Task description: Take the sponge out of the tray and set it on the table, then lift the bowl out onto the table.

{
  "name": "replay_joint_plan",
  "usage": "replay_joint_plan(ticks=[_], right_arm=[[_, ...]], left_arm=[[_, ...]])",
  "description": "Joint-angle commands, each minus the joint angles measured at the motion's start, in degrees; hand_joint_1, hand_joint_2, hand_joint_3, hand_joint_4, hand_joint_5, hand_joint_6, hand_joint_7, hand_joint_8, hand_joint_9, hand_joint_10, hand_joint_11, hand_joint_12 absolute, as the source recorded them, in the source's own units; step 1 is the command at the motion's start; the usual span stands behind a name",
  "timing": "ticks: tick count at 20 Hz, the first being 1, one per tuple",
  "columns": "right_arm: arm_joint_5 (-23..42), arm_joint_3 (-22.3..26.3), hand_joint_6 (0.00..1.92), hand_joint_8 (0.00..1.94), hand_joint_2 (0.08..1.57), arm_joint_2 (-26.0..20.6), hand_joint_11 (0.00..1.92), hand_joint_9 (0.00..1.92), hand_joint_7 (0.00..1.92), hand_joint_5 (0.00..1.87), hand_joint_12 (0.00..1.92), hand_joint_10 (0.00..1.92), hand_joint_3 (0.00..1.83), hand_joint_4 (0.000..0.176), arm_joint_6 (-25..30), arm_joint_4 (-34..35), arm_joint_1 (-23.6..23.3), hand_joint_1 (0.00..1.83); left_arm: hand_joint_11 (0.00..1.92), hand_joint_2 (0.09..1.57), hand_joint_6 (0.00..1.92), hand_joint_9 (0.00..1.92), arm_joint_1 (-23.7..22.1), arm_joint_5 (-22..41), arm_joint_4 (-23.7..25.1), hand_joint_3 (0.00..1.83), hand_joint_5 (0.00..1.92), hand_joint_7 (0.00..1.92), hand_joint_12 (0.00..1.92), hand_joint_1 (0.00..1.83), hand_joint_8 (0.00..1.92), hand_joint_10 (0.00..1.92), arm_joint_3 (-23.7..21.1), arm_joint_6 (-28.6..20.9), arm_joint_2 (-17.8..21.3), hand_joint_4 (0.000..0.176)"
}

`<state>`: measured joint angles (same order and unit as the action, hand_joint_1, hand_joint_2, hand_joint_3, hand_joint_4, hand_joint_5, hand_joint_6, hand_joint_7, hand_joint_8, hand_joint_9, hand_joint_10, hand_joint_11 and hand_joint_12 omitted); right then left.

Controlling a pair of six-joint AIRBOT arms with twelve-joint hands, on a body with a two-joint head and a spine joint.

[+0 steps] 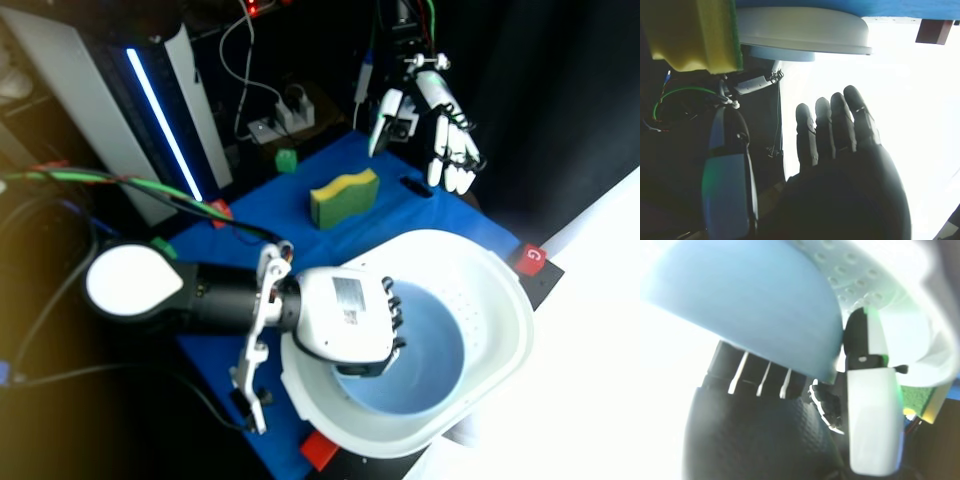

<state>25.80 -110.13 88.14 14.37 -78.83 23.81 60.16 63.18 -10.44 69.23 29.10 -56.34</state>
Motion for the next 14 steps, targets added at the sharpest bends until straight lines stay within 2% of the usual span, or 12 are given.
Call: replay_joint_plan(ticks=[1, 2, 3, 4, 5, 6, 7, 8, 9, 11, 12, 14], right_arm=[[-0.50, -0.27, 1.25, 1.62, 1.21, 0.08, 1.39, 1.32, 1.15, 0.82, 1.92, 1.85, 0.01, 0.000, 0.18, 0.61, 0.08, 1.04], [-0.49, -0.29, 1.31, 1.64, 1.23, 0.07, 1.38, 1.32, 1.16, 0.78, 1.92, 1.86, 0.01, 0.000, 0.18, 0.61, 0.08, 1.04], [-0.49, -0.30, 1.14, 1.88, 1.32, 0.07, 1.43, 1.36, 1.17, 0.82, 1.92, 1.91, 0.01, 0.000, 0.18, 0.61, 0.08, 0.78], [-0.48, -0.28, 1.11, 1.93, 1.36, 0.07, 1.45, 1.38, 1.19, 0.84, 1.92, 1.92, 0.02, 0.000, 0.18, 0.63, 0.07, 0.68], [-0.38, -0.28, 1.18, 1.94, 1.40, 0.07, 1.53, 1.48, 1.28, 0.77, 1.92, 1.92, 0.01, 0.000, 0.19, 0.66, -0.32, 0.63], [-0.11, -0.28, 1.47, 1.94, 1.35, 0.07, 1.62, 1.59, 1.39, 0.65, 1.92, 1.92, 0.00, 0.000, 0.19, 0.67, -0.68, 0.89], [0.50, -0.21, 1.60, 1.94, 1.36, 0.06, 1.69, 1.66, 1.44, 0.58, 1.92, 1.92, 0.00, 0.000, 0.19, 0.68, -1.22, 0.90], [1.15, -0.08, 1.78, 1.94, 1.43, 0.03, 1.68, 1.68, 1.46, 0.47, 1.92, 1.92, 0.02, 0.028, 0.30, 0.68, -1.73, 0.75], [1.77, -0.03, 1.81, 1.94, 1.44, -0.08, 1.68, 1.67, 1.44, 0.46, 1.92, 1.92, 0.01, 0.000, 0.53, 0.88, -2.01, 0.81], [3.27, 0.00, 1.87, 1.94, 1.48, -0.26, 1.68, 1.69, 1.46, 0.41, 1.92, 1.92, 0.00, 0.000, 0.57, 1.55, -2.14, 0.87], [3.80, 0.16, 1.91, 1.94, 1.50, -0.26, 1.68, 1.69, 1.47, 0.39, 1.92, 1.92, 0.01, 0.000, 0.57, 1.54, -2.14, 0.80], [4.40, 0.42, 1.91, 1.94, 1.51, -0.34, 1.69, 1.70, 1.47, 0.38, 1.92, 1.92, 0.00, 0.000, 0.57, 1.54, -2.14, 0.81]], left_arm=[[0.00, 1.04, 0.00, 0.27, -0.56, 7.16, -0.63, 0.00, 0.46, 0.35, 0.84, 0.78, 0.00, 0.00, 0.34, -0.57, -0.49, 0.055], [0.00, 1.04, 0.00, 0.27, -0.55, 7.13, -0.63, 0.00, 0.46, 0.34, 0.82, 0.77, 0.00, 0.00, 0.38, -0.58, -0.51, 0.059], [0.00, 1.05, 0.00, 0.27, -0.55, 7.12, -0.62, 0.00, 0.45, 0.34, 0.82, 0.78, 0.00, 0.00, 0.41, -0.59, -0.53, 0.051], [0.00, 1.05, 0.00, 0.27, -0.55, 7.14, -0.62, 0.00, 0.45, 0.34, 0.82, 0.78, 0.00, 0.00, 0.42, -0.59, -0.54, 0.055], [0.00, 1.05, 0.00, 0.27, -0.54, 7.15, -0.62, 0.00, 0.45, 0.34, 0.83, 0.77, 0.00, 0.00, 0.46, -0.60, -0.56, 0.059], [0.00, 1.05, 0.00, 0.27, -0.53, 7.14, -0.62, 0.00, 0.46, 0.34, 0.83, 0.77, 0.00, 0.00, 0.50, -0.60, -0.58, 0.057], [0.00, 1.05, 0.00, 0.28, -0.53, 7.11, -0.62, 0.00, 0.46, 0.34, 0.83, 0.77, 0.00, 0.00, 0.51, -0.60, -0.60, 0.053], [0.00, 1.05, 0.00, 0.28, -0.53, 7.11, -0.61, 0.00, 0.46, 0.34, 0.83, 0.77, 0.00, 0.00, 0.51, -0.60, -0.60, 0.053], [0.00, 1.05, 0.00, 0.28, -0.53, 7.14, -0.61, 0.00, 0.45, 0.34, 0.83, 0.76, 0.00, 0.00, 0.53, -0.60, -0.61, 0.056], [0.00, 1.05, 0.00, 0.28, -0.52, 7.15, -0.61, 0.00, 0.46, 0.35, 0.85, 0.77, 0.00, 0.00, 0.53, -0.61, -0.64, 0.045], [0.00, 1.04, 0.00, 0.28, -0.52, 7.17, -0.61, 0.00, 0.46, 0.35, 0.85, 0.77, 0.00, 0.00, 0.52, -0.62, -0.64, 0.054], [0.00, 1.04, 0.00, 0.27, -0.52, 7.19, -0.61, 0.00, 0.46, 0.35, 0.81, 0.78, 0.00, 0.00, 0.51, -0.63, -0.64, 0.053]])
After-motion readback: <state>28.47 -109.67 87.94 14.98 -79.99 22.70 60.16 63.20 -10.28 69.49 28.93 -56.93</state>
